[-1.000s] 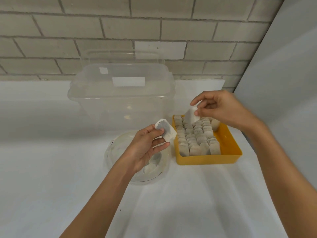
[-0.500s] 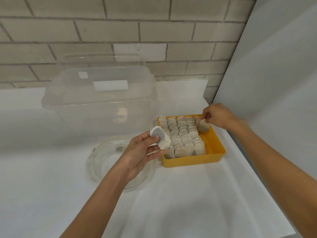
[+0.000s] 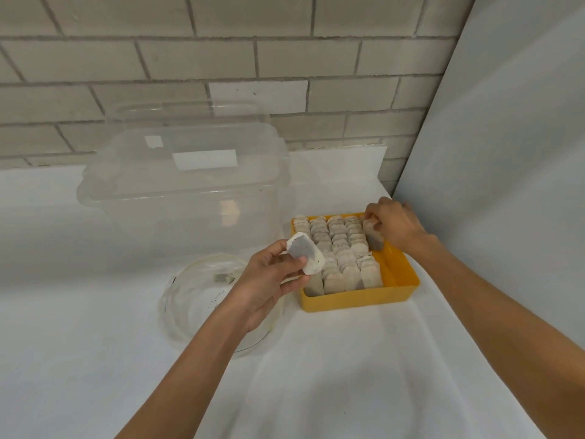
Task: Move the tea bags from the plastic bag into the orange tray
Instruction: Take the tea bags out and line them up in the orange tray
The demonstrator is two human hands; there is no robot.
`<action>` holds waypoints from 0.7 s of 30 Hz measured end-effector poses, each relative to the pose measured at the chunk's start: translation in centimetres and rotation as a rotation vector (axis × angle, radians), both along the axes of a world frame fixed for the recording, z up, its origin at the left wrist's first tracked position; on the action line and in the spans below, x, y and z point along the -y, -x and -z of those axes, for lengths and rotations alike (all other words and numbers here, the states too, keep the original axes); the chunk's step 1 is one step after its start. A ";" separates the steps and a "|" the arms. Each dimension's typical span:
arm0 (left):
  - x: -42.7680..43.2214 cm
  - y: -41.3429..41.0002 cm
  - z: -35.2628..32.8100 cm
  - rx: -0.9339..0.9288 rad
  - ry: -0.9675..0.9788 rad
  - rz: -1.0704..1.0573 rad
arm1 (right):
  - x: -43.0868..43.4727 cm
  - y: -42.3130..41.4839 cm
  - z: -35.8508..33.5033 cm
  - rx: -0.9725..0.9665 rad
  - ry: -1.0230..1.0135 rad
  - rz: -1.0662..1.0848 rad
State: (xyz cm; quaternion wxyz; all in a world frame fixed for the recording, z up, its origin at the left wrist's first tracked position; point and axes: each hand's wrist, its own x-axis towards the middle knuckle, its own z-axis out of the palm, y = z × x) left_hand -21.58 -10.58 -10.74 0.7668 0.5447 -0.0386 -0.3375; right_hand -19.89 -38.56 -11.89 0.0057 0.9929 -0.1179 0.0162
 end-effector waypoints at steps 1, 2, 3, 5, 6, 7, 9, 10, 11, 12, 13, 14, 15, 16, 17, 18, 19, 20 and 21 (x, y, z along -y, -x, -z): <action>0.1 0.0 -0.1 0.007 0.003 -0.009 | 0.0 0.1 -0.2 0.028 -0.016 0.001; 0.4 -0.1 -0.2 0.007 0.010 -0.023 | -0.1 0.3 -0.5 0.068 -0.034 0.000; 0.6 -0.2 -0.3 -0.007 0.028 -0.043 | -0.4 0.5 -0.9 0.117 -0.066 -0.005; 1.4 -0.3 -0.6 -0.095 0.113 -0.091 | -1.4 0.9 -2.3 0.236 -0.213 -0.028; 1.7 -0.4 -0.7 -0.147 0.162 -0.106 | -2.2 1.3 -3.2 0.287 -0.332 -0.041; 2.1 -0.4 -0.8 -0.176 0.194 -0.111 | -3.2 1.8 -4.0 0.318 -0.461 -0.054; 2.8 -0.4 -0.8 -0.139 0.177 -0.097 | -5.0 2.8 -5.6 0.338 -0.697 -0.107; 3.1 -0.4 -0.8 -0.073 0.132 -0.085 | -5.8 3.3 -6.2 0.334 -0.788 -0.136; 3.3 -0.5 -0.9 0.023 0.063 -0.073 | -6.4 3.7 -6.7 0.321 -0.842 -0.159; 3.6 -0.6 -0.9 0.158 -0.031 -0.063 | -6.9 4.1 -7.0 0.301 -0.862 -0.178; 3.8 -0.9 -1.0 0.330 -0.150 -0.054 | -7.1 4.3 -7.1 0.281 -0.855 -0.194; 4.0 -1.1 -1.2 0.518 -0.278 -0.042 | -7.3 4.4 -7.2 0.261 -0.837 -0.202; 4.2 -1.4 -1.4 0.692 -0.391 -0.026 | -7.3 4.5 -7.2 0.246 -0.812 -0.204; 4.5 -1.6 -1.7 0.825 -0.478 -0.010 | -7.3 4.6 -7.2 0.239 -0.789 -0.206; 4.6 -1.8 -2.1 0.906 -0.534 0.001 | -7.2 4.7 -7.2 0.242 -0.773 -0.210; 4.8 -2.0 -2.5 0.941 -0.557 0.006 | -7.0 4.8 -7.1 0.250 -0.777 -0.208; 4.9 -2.1 -2.8 0.943 -0.552 0.008 | -6.8 4.9 -7.1 0.263 -0.797 -0.200; 5.0 -2.3 -3.0 0.927 -0.534 0.012 | -6.6 5.0 -7.1 0.278 -0.828 -0.187; 5.1 -2.4 -3.2 0.909 -0.521 0.022 | -6.3 5.1 -7.1 0.298 -0.858 -0.173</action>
